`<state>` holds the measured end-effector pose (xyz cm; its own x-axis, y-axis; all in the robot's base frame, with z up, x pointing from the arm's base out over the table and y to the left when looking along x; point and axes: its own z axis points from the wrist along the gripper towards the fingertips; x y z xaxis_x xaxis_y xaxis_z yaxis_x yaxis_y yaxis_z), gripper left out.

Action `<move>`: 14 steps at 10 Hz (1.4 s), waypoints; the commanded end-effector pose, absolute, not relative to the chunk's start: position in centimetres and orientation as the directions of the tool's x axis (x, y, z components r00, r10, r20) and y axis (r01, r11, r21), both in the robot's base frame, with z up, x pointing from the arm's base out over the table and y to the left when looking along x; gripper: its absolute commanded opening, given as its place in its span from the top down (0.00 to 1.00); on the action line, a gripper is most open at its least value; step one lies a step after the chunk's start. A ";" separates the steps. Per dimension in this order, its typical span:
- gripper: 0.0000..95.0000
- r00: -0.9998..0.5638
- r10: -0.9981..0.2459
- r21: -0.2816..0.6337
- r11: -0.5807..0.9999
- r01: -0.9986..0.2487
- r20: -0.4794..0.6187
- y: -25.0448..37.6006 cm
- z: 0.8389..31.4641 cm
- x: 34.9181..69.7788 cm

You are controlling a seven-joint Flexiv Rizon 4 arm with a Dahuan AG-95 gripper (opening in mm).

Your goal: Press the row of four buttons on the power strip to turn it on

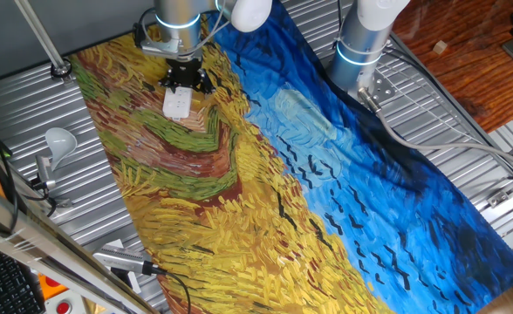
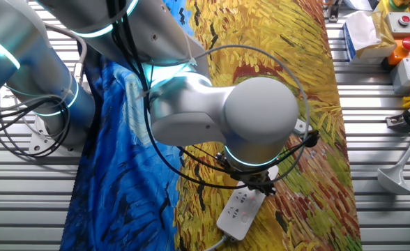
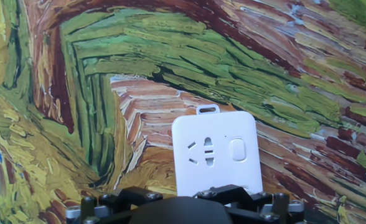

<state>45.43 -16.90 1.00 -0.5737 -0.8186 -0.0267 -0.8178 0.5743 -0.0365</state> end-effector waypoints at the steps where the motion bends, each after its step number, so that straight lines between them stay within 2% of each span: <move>1: 0.00 -0.576 -0.817 -0.037 0.576 -0.816 -0.028 -17.0 0.8 45.5; 14: 0.00 -0.577 -0.816 -0.029 0.578 -0.816 -0.020 -17.0 2.7 46.0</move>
<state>45.98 -17.06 2.64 -0.5767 -0.8167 -0.0206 -0.8162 0.5771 -0.0297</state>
